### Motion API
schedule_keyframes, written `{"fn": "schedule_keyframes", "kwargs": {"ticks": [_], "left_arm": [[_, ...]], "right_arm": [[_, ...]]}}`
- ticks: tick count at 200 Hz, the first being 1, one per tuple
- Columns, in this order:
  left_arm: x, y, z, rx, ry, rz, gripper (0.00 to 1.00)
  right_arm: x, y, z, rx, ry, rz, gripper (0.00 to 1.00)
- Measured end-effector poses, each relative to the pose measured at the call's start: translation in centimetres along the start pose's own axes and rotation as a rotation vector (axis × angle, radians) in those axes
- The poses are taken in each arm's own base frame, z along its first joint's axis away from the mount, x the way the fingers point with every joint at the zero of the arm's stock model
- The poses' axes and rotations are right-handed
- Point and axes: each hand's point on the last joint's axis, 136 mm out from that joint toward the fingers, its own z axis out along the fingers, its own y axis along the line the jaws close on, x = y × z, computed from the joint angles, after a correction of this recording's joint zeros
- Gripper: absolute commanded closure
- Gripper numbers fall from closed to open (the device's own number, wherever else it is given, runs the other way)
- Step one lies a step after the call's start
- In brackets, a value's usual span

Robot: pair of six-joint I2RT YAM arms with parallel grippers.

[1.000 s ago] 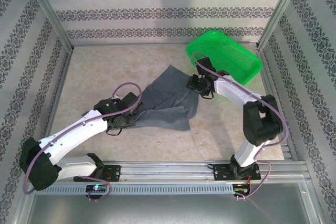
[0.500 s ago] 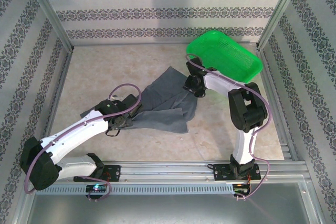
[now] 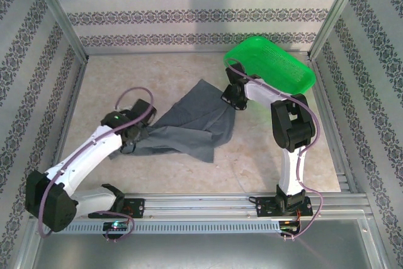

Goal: Fold and stack the t-shirts

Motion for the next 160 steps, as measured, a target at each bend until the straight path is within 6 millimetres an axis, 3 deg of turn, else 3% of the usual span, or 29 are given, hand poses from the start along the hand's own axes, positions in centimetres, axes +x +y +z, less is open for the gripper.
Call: {"fn": "schedule_keyframes", "kwargs": {"ticks": [30,55,87,128,160], "left_arm": [[-5.7,-1.3,1.4,0.052,-0.034,-0.129,1.00],[-8.4,-5.2,3.6,0.124,-0.028,-0.115,1.00],[-9.1,-9.1,5.7,0.234,0.009,-0.115,1.00],[-9.2,-13.6,5.7,0.436,0.054,-0.128,1.00],[-8.0,-17.2,5.5,0.559,0.114,-0.111,1.00]], "right_arm": [[-4.3,5.2,-3.6,-0.138,-0.099,-0.033,1.00],[-7.5,5.9,-3.6,-0.165,-0.142,-0.053,1.00],[-9.8,3.2,-1.4,-0.105,-0.152,-0.055,1.00],[-13.4,-0.5,-1.8,-0.052,-0.205,0.005,1.00],[-15.3,-4.2,-2.9,0.002,-0.246,0.065,1.00]]}}
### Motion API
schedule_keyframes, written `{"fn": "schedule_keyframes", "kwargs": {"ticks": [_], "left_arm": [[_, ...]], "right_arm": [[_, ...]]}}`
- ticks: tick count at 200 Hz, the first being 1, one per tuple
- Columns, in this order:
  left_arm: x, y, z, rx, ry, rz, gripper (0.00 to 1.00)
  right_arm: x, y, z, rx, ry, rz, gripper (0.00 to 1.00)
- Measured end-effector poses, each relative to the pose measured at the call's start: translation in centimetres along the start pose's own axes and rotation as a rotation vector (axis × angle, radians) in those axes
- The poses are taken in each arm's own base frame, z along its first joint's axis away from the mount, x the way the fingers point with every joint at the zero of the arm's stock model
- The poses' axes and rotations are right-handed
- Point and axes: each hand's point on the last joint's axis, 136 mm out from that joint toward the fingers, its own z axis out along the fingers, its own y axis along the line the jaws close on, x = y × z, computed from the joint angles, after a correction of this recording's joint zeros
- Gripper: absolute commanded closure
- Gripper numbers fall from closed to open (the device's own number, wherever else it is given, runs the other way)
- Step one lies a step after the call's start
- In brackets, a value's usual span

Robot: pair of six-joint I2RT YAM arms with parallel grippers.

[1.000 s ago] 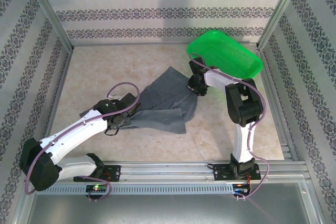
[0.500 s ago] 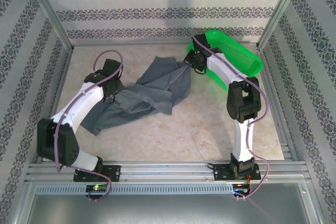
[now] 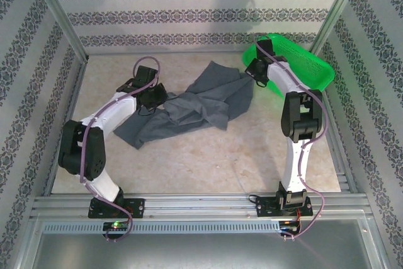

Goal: Fold and stack the t-shirts

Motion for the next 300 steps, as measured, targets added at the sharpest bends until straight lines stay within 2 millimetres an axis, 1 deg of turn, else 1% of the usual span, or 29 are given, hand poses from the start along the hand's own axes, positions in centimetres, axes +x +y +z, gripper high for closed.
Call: {"fn": "schedule_keyframes", "kwargs": {"ticks": [11,18,33,41,54,66,76,88,105,118,127,141,151,164,177,183,190,198,210,219,228,241,251,261,264,273,281,288,300], "left_arm": [[0.4,-0.6,0.4,0.017,0.015,0.000,1.00],[0.4,-0.8,0.4,0.020,0.017,-0.001,1.00],[-0.3,-0.9,0.1,0.022,0.006,-0.011,1.00],[-1.4,-1.0,-0.3,0.026,-0.014,-0.021,1.00],[-3.9,-1.1,-1.5,0.037,-0.064,-0.045,1.00],[-7.2,-1.3,-3.1,0.057,-0.129,-0.073,1.00],[-10.5,-1.5,-4.9,0.078,-0.198,-0.096,1.00],[-14.6,-2.0,-7.2,0.110,-0.287,-0.116,1.00],[-19.7,-2.8,-10.8,0.155,-0.408,-0.132,1.00],[-22.4,-3.4,-13.5,0.185,-0.485,-0.135,1.00],[-24.1,-3.8,-15.7,0.208,-0.541,-0.134,1.00],[-26.0,-4.8,-19.1,0.243,-0.622,-0.125,1.00],[-26.9,-5.4,-21.8,0.265,-0.685,-0.113,1.00],[-27.1,-5.8,-25.0,0.277,-0.758,-0.097,1.00],[-26.6,-5.9,-27.6,0.276,-0.816,-0.087,1.00],[-25.9,-5.7,-29.0,0.274,-0.845,-0.087,1.00],[-24.9,-5.2,-29.9,0.266,-0.864,-0.091,1.00],[-23.4,-4.2,-31.0,0.253,-0.893,-0.099,1.00],[-20.8,-1.9,-31.4,0.207,-0.909,-0.130,1.00],[-18.7,0.1,-31.1,0.168,-0.915,-0.154,1.00],[-16.7,2.5,-29.8,0.113,-0.896,-0.178,1.00],[-14.0,6.0,-26.5,0.026,-0.835,-0.213,1.00],[-12.0,8.5,-23.6,-0.041,-0.767,-0.232,1.00],[-10.1,11.0,-20.4,-0.114,-0.685,-0.251,1.00],[-9.5,11.7,-19.4,-0.138,-0.655,-0.256,1.00],[-7.7,13.8,-16.8,-0.207,-0.571,-0.269,1.00],[-6.1,15.4,-15.0,-0.263,-0.500,-0.277,1.00],[-5.1,16.5,-13.7,-0.302,-0.446,-0.279,1.00],[-4.1,17.4,-12.3,-0.339,-0.379,-0.274,1.00]], "right_arm": [[-0.5,-0.6,-0.6,0.004,-0.010,0.009,1.00],[-0.7,-0.5,-1.1,-0.001,-0.017,0.007,1.00],[-0.9,0.8,-2.6,-0.036,-0.037,-0.018,1.00],[-0.7,2.1,-3.5,-0.066,-0.046,-0.038,1.00],[-0.2,4.6,-5.3,-0.127,-0.056,-0.068,1.00],[-0.1,7.1,-7.0,-0.194,-0.069,-0.088,1.00],[-0.6,9.5,-8.6,-0.266,-0.085,-0.102,1.00],[-2.0,12.0,-10.9,-0.355,-0.119,-0.105,1.00],[-5.5,15.1,-15.5,-0.488,-0.204,-0.098,1.00],[-8.6,17.2,-19.7,-0.595,-0.291,-0.097,1.00],[-10.2,18.2,-22.5,-0.655,-0.343,-0.099,1.00],[-11.9,19.4,-26.7,-0.739,-0.417,-0.108,1.00],[-12.6,20.0,-29.1,-0.787,-0.458,-0.116,1.00],[-12.7,20.3,-31.2,-0.823,-0.482,-0.125,1.00],[-12.2,20.2,-32.4,-0.837,-0.482,-0.133,1.00],[-11.6,19.9,-32.6,-0.834,-0.472,-0.135,1.00],[-10.5,19.5,-32.4,-0.822,-0.452,-0.139,1.00],[-8.8,18.7,-32.2,-0.802,-0.426,-0.144,1.00],[-5.6,16.8,-31.1,-0.753,-0.377,-0.148,1.00],[-2.4,15.0,-30.1,-0.713,-0.336,-0.155,1.00],[0.9,13.1,-28.8,-0.672,-0.289,-0.160,1.00],[6.5,10.1,-26.3,-0.618,-0.197,-0.166,1.00],[11.0,7.5,-23.6,-0.561,-0.103,-0.164,1.00],[14.6,5.3,-21.0,-0.500,-0.025,-0.162,1.00],[16.1,4.3,-19.9,-0.471,0.010,-0.163,1.00],[19.1,2.3,-17.4,-0.401,0.086,-0.162,1.00],[21.4,0.5,-15.5,-0.336,0.147,-0.164,1.00],[22.8,-0.8,-14.1,-0.284,0.188,-0.165,1.00],[23.9,-2.0,-12.6,-0.222,0.230,-0.165,1.00]]}}
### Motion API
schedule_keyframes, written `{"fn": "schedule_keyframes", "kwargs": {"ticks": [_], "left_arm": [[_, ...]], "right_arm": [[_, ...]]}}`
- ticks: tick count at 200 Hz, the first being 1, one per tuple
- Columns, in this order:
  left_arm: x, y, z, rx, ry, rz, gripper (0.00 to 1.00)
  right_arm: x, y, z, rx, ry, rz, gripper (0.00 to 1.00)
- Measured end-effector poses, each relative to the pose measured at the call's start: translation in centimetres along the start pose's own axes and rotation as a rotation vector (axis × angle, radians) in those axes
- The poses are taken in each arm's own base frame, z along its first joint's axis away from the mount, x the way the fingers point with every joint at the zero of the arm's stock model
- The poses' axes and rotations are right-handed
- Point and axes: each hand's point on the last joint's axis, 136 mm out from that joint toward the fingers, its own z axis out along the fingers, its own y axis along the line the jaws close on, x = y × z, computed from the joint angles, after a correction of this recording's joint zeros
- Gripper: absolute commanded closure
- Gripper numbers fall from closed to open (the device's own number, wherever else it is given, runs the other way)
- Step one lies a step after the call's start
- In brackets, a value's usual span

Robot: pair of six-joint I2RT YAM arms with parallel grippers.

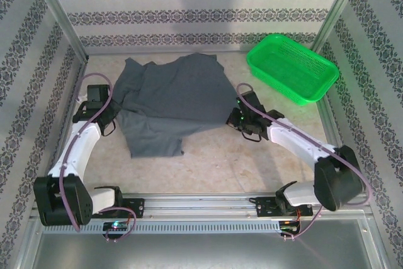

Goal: Fold and stack the t-shirts

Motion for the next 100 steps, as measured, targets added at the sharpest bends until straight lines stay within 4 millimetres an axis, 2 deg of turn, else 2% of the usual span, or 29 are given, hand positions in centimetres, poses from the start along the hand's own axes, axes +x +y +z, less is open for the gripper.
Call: {"fn": "schedule_keyframes", "kwargs": {"ticks": [24,59,100], "left_arm": [[1.1,0.4,1.6,-0.043,0.075,0.033,1.00],[1.8,0.9,2.3,-0.082,0.128,0.072,1.00],[3.1,1.9,3.0,-0.113,0.172,0.114,1.00]], "right_arm": [[-0.5,-0.7,1.4,0.046,0.021,0.014,1.00],[-2.4,0.5,1.2,0.027,-0.007,0.012,1.00],[-1.8,-0.1,2.0,0.048,0.020,0.015,1.00]]}}
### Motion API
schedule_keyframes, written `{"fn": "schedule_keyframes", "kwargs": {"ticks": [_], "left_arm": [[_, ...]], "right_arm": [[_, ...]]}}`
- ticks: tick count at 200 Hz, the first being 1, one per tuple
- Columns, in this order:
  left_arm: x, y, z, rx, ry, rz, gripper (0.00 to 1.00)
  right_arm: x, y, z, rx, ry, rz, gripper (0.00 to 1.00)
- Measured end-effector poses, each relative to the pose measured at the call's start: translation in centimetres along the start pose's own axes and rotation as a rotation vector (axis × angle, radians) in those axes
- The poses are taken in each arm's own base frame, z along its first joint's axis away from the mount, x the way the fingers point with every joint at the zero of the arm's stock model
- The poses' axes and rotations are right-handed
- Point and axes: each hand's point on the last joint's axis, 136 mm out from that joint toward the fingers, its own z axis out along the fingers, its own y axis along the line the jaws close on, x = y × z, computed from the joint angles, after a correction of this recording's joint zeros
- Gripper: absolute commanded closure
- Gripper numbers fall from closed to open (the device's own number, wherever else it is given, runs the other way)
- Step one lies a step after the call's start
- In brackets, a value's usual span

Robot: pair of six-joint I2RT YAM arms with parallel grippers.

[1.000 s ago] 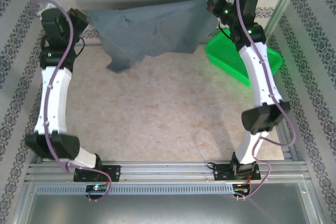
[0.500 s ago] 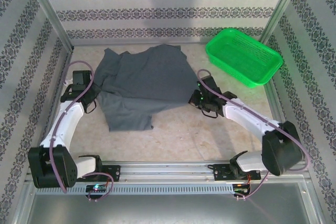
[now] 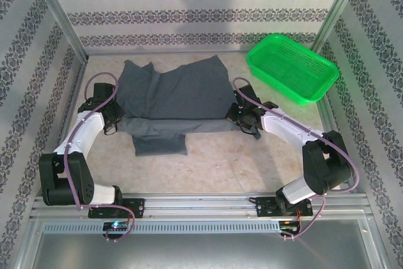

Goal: Fold and stack the t-shirts

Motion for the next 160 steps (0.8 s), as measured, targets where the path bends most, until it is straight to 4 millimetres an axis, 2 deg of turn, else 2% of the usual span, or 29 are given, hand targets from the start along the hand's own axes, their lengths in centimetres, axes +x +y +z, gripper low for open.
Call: {"fn": "schedule_keyframes", "kwargs": {"ticks": [37,58,80,105,126,145,151,160], "left_arm": [[2.9,1.6,1.9,-0.026,0.070,0.042,1.00],[3.0,1.6,2.2,-0.020,0.070,0.059,1.00],[1.5,0.4,2.0,0.007,0.035,0.071,1.00],[-1.3,-1.9,2.3,0.039,-0.007,0.087,1.00],[-3.8,-4.1,3.2,0.064,-0.041,0.097,1.00],[-5.2,-5.4,4.5,0.075,-0.056,0.108,1.00],[-5.4,-5.7,5.0,0.074,-0.055,0.110,0.91],[-5.5,-5.9,5.8,0.071,-0.048,0.117,0.66]], "right_arm": [[1.3,-1.3,1.8,0.047,0.064,0.003,1.00],[1.7,-2.1,2.6,0.079,0.091,0.004,1.00],[0.4,-1.9,2.7,0.083,0.081,0.007,1.00],[-2.8,-0.3,2.5,0.050,0.029,0.013,1.00],[-5.3,1.3,2.6,0.022,-0.011,0.007,1.00],[-6.4,2.3,3.2,0.009,-0.024,0.005,1.00],[-6.5,2.4,3.5,0.011,-0.022,0.006,1.00],[-6.4,2.3,4.1,0.018,-0.014,0.008,1.00]]}}
